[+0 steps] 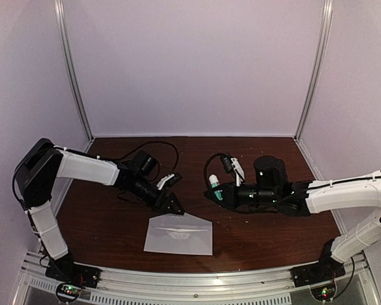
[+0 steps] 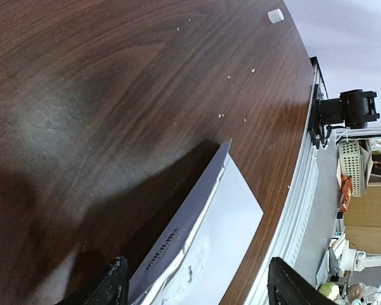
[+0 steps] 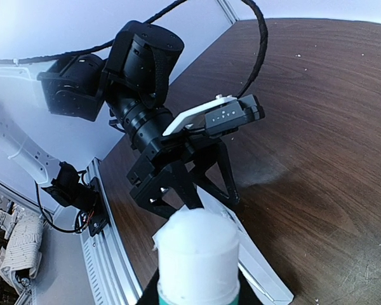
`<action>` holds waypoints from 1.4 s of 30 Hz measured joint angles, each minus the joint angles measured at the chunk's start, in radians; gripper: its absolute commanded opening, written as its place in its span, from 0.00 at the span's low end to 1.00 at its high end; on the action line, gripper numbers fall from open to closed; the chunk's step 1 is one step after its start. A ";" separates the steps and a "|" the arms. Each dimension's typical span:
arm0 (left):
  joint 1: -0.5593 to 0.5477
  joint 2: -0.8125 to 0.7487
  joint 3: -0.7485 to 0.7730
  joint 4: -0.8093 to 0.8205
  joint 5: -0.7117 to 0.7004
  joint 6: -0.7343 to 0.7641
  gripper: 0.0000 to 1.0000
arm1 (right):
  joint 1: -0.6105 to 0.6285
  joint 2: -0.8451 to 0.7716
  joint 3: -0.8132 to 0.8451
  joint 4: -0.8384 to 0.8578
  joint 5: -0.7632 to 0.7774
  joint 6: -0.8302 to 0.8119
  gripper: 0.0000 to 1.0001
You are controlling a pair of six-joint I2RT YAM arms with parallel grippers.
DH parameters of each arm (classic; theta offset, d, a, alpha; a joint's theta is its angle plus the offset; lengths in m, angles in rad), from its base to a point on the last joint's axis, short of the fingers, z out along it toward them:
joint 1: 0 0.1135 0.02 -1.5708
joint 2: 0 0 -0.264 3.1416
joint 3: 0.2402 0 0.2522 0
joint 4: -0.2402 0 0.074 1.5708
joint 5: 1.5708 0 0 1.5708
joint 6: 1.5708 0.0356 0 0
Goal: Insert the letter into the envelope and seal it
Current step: Seal the envelope flap on the envelope.
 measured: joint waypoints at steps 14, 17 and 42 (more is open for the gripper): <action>-0.075 -0.097 -0.080 -0.006 -0.041 -0.021 0.76 | 0.000 -0.008 -0.011 -0.005 0.002 0.011 0.04; -0.085 -0.122 -0.106 0.002 -0.051 -0.036 0.76 | 0.005 -0.007 -0.011 -0.007 0.004 0.013 0.03; -0.131 -0.251 -0.288 0.151 -0.089 -0.186 0.77 | 0.119 0.241 0.052 -0.015 0.063 0.132 0.00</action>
